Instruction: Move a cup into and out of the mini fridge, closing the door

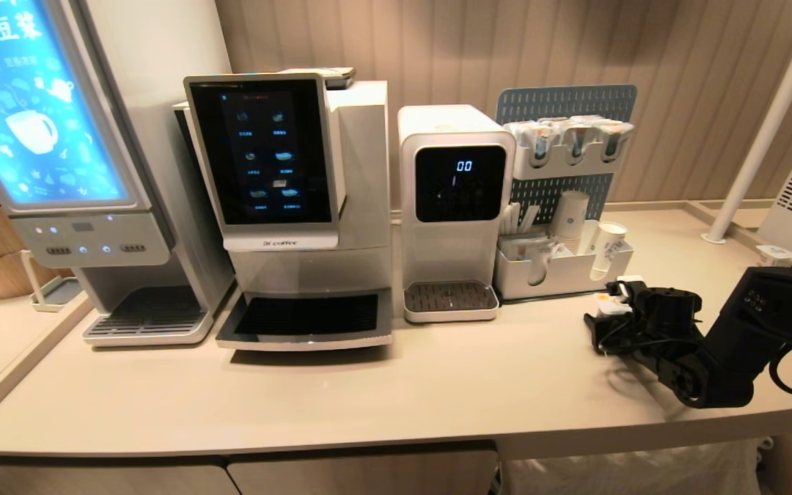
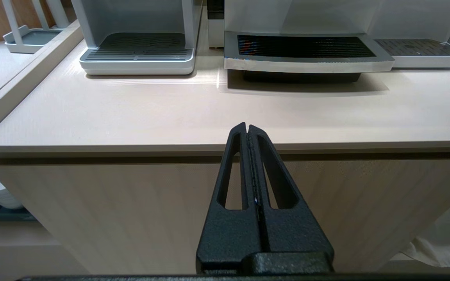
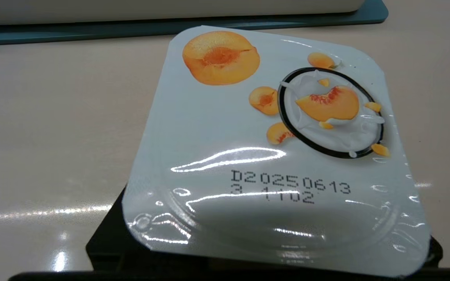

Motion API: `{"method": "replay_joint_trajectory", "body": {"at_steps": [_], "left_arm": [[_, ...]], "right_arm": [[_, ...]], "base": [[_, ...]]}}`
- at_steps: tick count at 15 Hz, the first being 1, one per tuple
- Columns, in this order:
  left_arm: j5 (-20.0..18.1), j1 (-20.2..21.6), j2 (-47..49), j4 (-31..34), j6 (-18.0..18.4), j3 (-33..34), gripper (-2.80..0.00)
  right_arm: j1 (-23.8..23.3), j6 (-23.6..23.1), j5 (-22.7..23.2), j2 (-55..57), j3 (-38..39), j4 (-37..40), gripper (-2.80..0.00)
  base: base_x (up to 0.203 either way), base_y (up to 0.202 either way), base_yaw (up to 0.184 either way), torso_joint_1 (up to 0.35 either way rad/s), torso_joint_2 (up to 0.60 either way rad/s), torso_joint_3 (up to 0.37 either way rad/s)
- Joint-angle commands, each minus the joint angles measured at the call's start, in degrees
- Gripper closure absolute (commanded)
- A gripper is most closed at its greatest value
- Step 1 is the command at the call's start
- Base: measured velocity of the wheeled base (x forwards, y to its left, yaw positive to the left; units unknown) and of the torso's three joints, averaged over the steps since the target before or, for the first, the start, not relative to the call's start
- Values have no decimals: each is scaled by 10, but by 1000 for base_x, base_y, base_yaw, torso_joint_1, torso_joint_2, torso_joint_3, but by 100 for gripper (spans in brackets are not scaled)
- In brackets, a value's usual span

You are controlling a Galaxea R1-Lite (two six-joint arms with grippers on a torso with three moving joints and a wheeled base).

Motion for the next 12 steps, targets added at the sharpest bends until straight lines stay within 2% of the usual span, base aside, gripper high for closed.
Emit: {"method": "replay_joint_trajectory", "body": {"at_steps": [1, 6, 12], "left_arm": [[0, 0, 1, 0, 0, 1, 0], [0, 0, 1, 0, 0, 1, 0], [0, 0, 1, 0, 0, 1, 0]], "right_arm": [[-1, -1, 0, 0, 4, -2, -280], [1, -2, 2, -48, 71, -29, -280], [4, -1, 13, -121, 238, -128, -280]], "base": [[0, 0, 0, 0, 0, 0], [0, 0, 0, 0, 0, 0], [0, 0, 0, 0, 0, 0]]}}
